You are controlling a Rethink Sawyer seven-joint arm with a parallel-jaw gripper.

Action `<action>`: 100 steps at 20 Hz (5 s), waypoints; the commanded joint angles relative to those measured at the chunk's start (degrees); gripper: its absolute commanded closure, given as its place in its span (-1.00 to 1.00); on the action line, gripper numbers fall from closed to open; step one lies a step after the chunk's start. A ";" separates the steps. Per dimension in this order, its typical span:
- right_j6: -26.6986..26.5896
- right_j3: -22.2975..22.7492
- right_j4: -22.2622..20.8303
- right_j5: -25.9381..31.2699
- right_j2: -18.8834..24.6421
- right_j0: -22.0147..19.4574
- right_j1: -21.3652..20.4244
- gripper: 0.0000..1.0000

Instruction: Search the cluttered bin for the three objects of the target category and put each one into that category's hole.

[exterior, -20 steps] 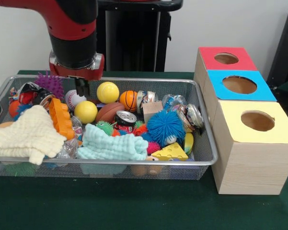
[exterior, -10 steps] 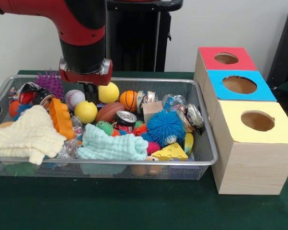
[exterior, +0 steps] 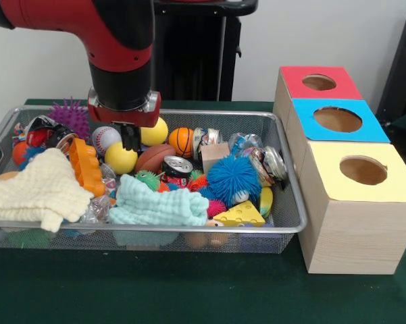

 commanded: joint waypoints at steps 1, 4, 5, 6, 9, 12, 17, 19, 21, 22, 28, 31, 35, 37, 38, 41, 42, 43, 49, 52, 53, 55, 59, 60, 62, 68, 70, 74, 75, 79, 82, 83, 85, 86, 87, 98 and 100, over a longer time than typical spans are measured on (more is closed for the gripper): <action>5.93 2.72 -0.45 -4.87 -1.59 0.66 2.54 1.00; 5.80 3.20 -0.50 -4.97 -2.25 1.02 1.76 1.00; 5.58 3.39 -0.50 -5.21 -2.41 0.95 1.56 1.00; 5.01 3.55 -0.72 -5.72 -2.46 0.67 1.14 1.00; 3.66 2.17 -0.70 -4.83 -2.55 0.49 1.62 1.00; 3.60 1.43 -0.60 -5.35 -2.47 0.49 2.85 1.00; 4.13 3.90 -0.05 -5.74 -2.89 0.84 1.17 1.00; 4.83 5.55 0.31 -6.82 -2.95 0.78 1.13 1.00; 6.22 9.48 0.28 -10.67 -3.25 0.11 0.08 1.00; 6.93 11.46 0.06 -13.11 -3.42 -0.32 -0.46 1.00; 9.40 17.73 -0.29 -22.51 -5.10 -2.81 0.82 1.00; 8.43 17.99 -0.43 -24.03 -5.92 -2.85 1.83 1.00; 6.78 18.11 0.37 -24.19 -6.63 -2.78 1.48 1.00; 5.38 17.84 0.99 -22.88 -6.47 -3.17 1.04 1.00; 4.57 17.69 1.26 -21.90 -6.27 -3.46 0.66 1.00; 3.58 18.13 1.13 -21.35 -6.43 -4.02 -0.25 1.00; 3.27 18.86 0.78 -22.04 -6.55 -4.71 -0.71 1.00; 2.95 19.60 0.44 -22.73 -6.66 -5.40 -1.17 1.00; 1.71 20.30 -0.21 -23.62 -6.12 -8.35 -0.73 1.00; 3.59 20.49 -0.27 -25.24 -6.60 -7.88 0.33 1.00; 4.58 20.82 -0.34 -26.22 -6.99 -7.54 0.42 1.00; 6.11 21.19 -0.55 -27.66 -7.95 -6.67 0.27 1.00; 6.87 21.02 -0.24 -29.35 -8.36 -6.31 0.70 1.00; 7.96 21.20 0.05 -30.99 -8.60 -6.24 0.80 1.00; 9.39 21.39 0.36 -32.10 -9.67 -5.02 0.53 1.00; 10.56 24.01 2.72 -33.07 -10.32 -3.43 -0.45 1.00; 10.62 24.35 3.36 -33.39 -10.32 -3.30 -0.48 1.00; 10.31 23.85 3.95 -33.77 -9.95 -3.30 0.60 1.00; 10.40 23.51 3.99 -34.18 -10.01 -3.08 1.22 1.00; 11.48 20.63 3.84 -38.91 -10.41 -2.29 7.09 1.00; 11.33 17.98 3.78 -41.91 -10.55 -2.15 10.67 1.00; 11.22 16.99 3.82 -42.58 -10.83 -1.86 11.65 1.00; 10.77 14.91 3.94 -43.97 -11.19 -1.56 13.90 1.00; 10.43 13.83 4.01 -44.70 -11.29 -1.55 15.17 1.00; 10.09 13.25 4.14 -45.21 -11.30 -1.67 15.95 1.00; 7.99 10.33 4.43 -46.69 -11.92 -1.97 17.33 1.00; 6.05 8.74 3.80 -44.43 -11.87 -2.17 15.88 1.00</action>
